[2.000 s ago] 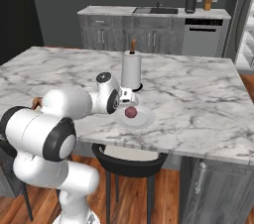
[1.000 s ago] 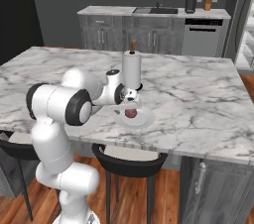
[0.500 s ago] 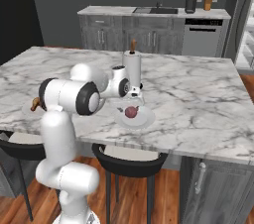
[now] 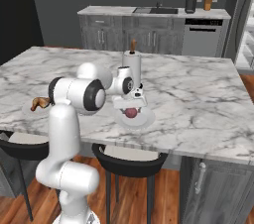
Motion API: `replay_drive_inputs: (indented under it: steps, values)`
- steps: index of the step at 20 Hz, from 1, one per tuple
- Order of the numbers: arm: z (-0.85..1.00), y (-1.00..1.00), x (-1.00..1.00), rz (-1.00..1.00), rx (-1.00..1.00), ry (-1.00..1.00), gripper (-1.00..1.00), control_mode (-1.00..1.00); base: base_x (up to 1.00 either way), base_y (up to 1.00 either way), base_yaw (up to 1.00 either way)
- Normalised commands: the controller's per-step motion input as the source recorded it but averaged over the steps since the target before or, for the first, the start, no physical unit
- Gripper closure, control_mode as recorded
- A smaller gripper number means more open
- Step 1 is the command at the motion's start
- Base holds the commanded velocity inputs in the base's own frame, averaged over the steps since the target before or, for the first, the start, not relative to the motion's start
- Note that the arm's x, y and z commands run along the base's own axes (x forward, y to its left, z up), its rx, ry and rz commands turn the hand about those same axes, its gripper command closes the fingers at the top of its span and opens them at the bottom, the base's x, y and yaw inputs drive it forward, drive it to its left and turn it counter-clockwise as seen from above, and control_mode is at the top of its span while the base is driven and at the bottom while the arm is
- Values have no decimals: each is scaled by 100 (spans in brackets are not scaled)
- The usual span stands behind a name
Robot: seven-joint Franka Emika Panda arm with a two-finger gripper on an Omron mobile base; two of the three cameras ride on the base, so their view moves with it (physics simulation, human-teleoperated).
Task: Pick the chicken drumstick and onion from their plates and place them in the bowl. Then put the bowl in the fridge.
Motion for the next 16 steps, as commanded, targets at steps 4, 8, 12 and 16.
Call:
replay_drive_inputs:
  steps: [4, 8, 12, 16]
  values:
    - [-19, -3, 0, 0, 0, 2, -100, -100, 0, 0, 0]
    - [-24, 0, 0, -2, 0, 4, 100, -100, 0, 0, 0]
    - [-19, 0, -1, -6, 0, 5, 100, -100, 0, 0, 0]
    - [10, 0, -18, -3, 11, 3, 100, -100, 0, 0, 0]
